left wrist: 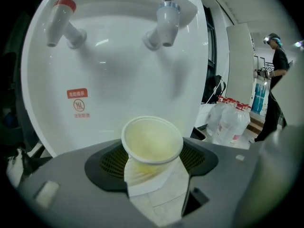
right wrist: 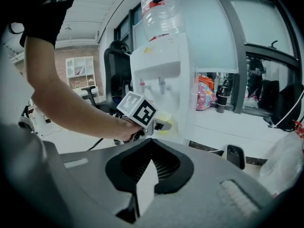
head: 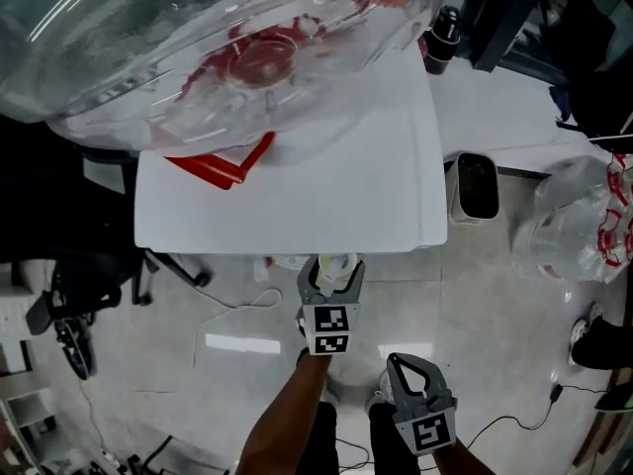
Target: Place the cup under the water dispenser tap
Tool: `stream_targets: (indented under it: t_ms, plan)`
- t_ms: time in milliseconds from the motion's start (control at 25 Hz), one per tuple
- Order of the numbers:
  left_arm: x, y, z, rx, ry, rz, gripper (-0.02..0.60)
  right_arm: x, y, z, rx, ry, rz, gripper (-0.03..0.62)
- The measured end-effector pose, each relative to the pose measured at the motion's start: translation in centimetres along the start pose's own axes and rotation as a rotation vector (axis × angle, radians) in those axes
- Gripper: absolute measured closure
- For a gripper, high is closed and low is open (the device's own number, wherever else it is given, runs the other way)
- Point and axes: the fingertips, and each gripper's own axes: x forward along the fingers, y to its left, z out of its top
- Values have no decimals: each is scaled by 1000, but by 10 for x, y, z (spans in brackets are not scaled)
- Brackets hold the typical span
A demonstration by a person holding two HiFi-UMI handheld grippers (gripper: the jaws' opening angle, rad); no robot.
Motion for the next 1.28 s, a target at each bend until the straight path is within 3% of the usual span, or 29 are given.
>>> stream_targets:
  t_ms: [200,360,600,880,960,1000,1120,1280]
  plan:
    - [8,3,-9,-17,22,13,225,-1,6,-2,2,2,23,590]
    - [5,3,-16,-65,36,-3,119,-5,9,-3,4,-4,26,591]
    - [-31,-6,-12,-68,6,-9,113,-9,13,13,-20,-29,15,590]
    - [-98,-18,20,-34,-67,-42,236,-18,2,58,-2,-136,-109,589]
    - [-122,-15,24,-23,-72,-42,297,-23,3,71,4,-167,-133,589]
    - [-136,-13,26,-19,-79,-34,336,-26,4,77,3,-172,-137,589]
    - [-177,-8,36,-12,-95,2,552,-37,6,94,1,-184,-148,589]
    - [-227,-7,61,-25,-106,-38,566,-52,8,130,20,-226,-164,589]
